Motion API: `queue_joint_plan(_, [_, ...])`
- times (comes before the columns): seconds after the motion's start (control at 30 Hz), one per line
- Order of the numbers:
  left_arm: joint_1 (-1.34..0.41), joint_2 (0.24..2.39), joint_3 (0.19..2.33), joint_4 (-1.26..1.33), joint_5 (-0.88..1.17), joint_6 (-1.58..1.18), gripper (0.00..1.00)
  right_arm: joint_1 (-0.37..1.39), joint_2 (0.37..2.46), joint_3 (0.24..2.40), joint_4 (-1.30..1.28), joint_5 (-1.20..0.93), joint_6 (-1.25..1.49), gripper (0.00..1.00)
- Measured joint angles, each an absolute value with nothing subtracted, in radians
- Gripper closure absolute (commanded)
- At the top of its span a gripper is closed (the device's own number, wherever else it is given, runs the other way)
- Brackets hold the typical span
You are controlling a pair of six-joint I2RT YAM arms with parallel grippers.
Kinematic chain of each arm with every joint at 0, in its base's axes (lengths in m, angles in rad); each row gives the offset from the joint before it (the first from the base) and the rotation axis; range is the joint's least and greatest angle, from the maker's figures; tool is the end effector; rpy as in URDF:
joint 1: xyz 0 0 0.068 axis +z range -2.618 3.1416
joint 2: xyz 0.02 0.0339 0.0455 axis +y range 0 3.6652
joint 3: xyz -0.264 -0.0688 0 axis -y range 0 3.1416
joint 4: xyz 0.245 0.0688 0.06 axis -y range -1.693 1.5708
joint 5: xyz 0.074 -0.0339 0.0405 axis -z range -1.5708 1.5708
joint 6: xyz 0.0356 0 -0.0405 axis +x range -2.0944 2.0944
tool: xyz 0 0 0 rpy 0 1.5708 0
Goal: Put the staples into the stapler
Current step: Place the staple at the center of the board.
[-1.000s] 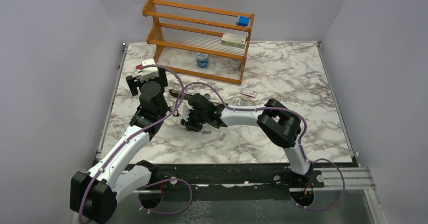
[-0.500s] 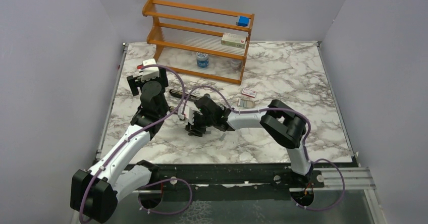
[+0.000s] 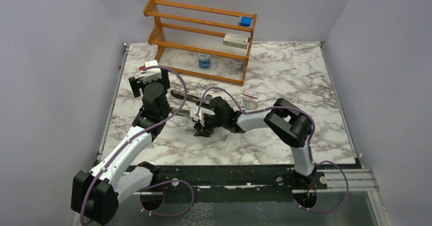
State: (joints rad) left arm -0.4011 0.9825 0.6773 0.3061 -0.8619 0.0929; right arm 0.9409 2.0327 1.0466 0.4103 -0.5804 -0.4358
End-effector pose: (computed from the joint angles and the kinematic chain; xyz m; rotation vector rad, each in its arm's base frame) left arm 0.2153 -0.0619 0.3168 -0.2908 1.5599 0.4334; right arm 0.2257 0.3428 0.1221 -1.6353 1.4391 0.9135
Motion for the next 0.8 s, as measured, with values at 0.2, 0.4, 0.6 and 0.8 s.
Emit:
queue_joint_plan(0.2, [-0.401, 0.981, 0.672, 0.306, -0.861, 0.093, 0.14, 0.935, 2.041, 1.022, 0.478, -0.601, -0.433, 0.57])
queue_joint_plan(0.4, [-0.401, 0.981, 0.672, 0.306, -0.856, 0.093, 0.14, 0.934, 2.059, 1.003, 0.564, -0.592, -0.382, 0.58])
queue_joint_plan(0.6, [-0.401, 0.981, 0.672, 0.306, -0.852, 0.093, 0.14, 0.934, 2.067, 0.978, 0.633, -0.575, -0.347, 0.60])
queue_joint_plan(0.8, [-0.401, 0.981, 0.672, 0.305, -0.841, 0.093, 0.14, 0.935, 2.069, 0.966, 0.665, -0.557, -0.340, 0.66])
